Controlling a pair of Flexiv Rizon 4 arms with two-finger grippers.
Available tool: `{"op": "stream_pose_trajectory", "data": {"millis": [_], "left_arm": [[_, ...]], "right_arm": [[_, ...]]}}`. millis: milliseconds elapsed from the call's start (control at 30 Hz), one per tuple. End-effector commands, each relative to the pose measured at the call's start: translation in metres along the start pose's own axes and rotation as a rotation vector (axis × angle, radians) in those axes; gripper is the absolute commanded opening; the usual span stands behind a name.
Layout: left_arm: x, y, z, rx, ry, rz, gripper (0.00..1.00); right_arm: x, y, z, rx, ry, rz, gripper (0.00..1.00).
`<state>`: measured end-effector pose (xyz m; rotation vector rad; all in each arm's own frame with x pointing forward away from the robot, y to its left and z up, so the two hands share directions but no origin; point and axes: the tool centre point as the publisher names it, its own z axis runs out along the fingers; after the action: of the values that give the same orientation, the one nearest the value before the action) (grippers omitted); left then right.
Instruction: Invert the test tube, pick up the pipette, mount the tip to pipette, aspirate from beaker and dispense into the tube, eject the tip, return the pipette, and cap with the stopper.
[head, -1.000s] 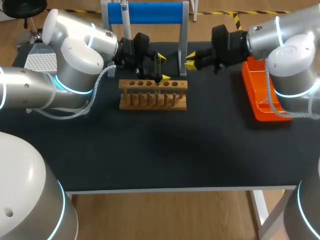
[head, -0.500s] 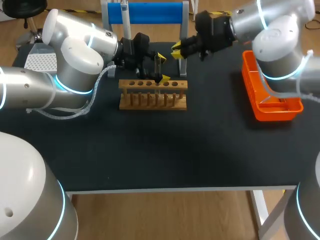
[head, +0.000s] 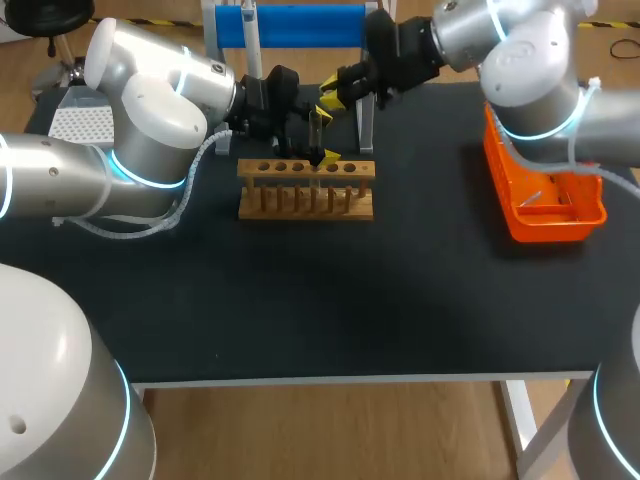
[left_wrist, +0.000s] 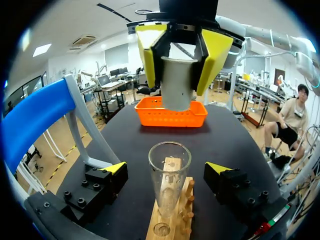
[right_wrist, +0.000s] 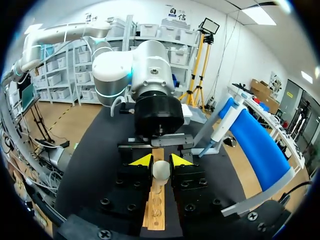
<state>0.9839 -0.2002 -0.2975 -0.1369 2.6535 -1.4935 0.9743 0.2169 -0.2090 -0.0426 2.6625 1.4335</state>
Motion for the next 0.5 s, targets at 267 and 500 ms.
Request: {"op": "stream_pose_trajectory", "data": {"millis": [267, 500], "left_arm": [[-0.0005, 0.0, -0.0001, -0.001, 0.001, 0.0, 1.0], [-0.0005, 0.0, -0.0001, -0.001, 0.001, 0.0, 1.0]], "right_arm": [[-0.0038, 0.005, 0.0114, 0.011, 0.018, -0.005, 0.0], [-0.0036, 0.0047, 0.0154, 0.011, 0.025, -0.005, 0.0]]}}
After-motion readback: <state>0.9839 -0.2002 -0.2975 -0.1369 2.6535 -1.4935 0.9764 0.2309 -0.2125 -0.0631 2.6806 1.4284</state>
